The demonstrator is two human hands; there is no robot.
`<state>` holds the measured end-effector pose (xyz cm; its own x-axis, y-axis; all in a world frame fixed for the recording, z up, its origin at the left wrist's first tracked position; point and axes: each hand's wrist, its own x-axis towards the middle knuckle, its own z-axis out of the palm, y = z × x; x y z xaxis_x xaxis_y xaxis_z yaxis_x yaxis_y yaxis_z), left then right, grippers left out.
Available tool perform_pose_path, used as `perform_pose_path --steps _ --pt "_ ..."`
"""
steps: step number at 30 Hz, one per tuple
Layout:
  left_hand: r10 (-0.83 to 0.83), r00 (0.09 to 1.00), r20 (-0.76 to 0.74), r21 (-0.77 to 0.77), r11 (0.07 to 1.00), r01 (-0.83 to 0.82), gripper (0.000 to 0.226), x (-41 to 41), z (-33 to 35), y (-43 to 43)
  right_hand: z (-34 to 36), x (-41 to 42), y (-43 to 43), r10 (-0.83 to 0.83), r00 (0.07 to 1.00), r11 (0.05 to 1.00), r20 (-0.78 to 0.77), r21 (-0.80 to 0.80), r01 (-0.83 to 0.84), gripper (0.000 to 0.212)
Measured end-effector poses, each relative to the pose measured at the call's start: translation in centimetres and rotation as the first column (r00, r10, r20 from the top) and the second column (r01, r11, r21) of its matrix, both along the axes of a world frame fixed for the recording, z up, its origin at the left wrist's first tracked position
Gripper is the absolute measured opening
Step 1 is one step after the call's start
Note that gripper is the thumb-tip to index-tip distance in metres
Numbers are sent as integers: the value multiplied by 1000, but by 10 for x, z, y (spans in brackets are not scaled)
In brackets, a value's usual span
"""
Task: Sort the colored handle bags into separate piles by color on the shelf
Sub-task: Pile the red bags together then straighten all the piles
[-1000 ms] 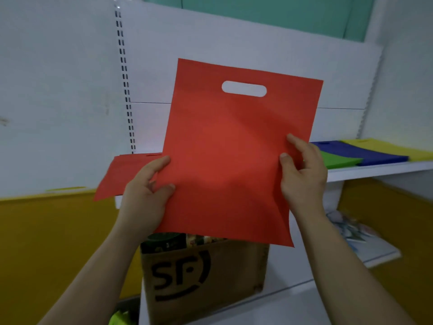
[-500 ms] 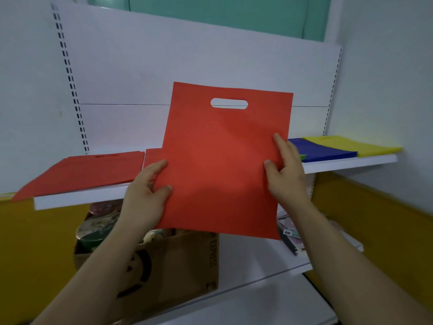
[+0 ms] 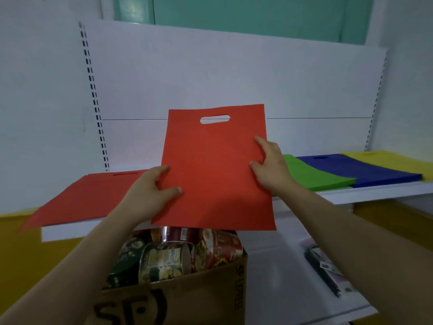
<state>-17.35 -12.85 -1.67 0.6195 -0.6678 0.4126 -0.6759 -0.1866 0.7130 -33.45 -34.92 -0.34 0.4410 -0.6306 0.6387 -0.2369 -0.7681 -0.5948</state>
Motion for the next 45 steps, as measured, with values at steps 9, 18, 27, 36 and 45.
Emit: perform_pose_path --steps 9,18,27,36,45 --pt "-27 999 42 328 945 12 83 40 5 -36 -3 63 -50 -11 942 1000 -336 -9 8 62" --pt "-6 992 127 503 862 -59 71 42 4 -52 -11 85 -84 -94 715 993 -693 -117 17 55" --pt "-123 990 71 658 751 46 95 29 1 -46 -12 88 -84 44 563 992 -825 -32 -125 60" --pt "-81 988 135 652 757 -27 73 26 1 -44 -19 92 -86 98 537 988 -838 16 -154 64" --pt "-26 993 112 626 779 -50 82 22 0 -43 -15 89 -91 84 532 985 -843 -11 -173 66"
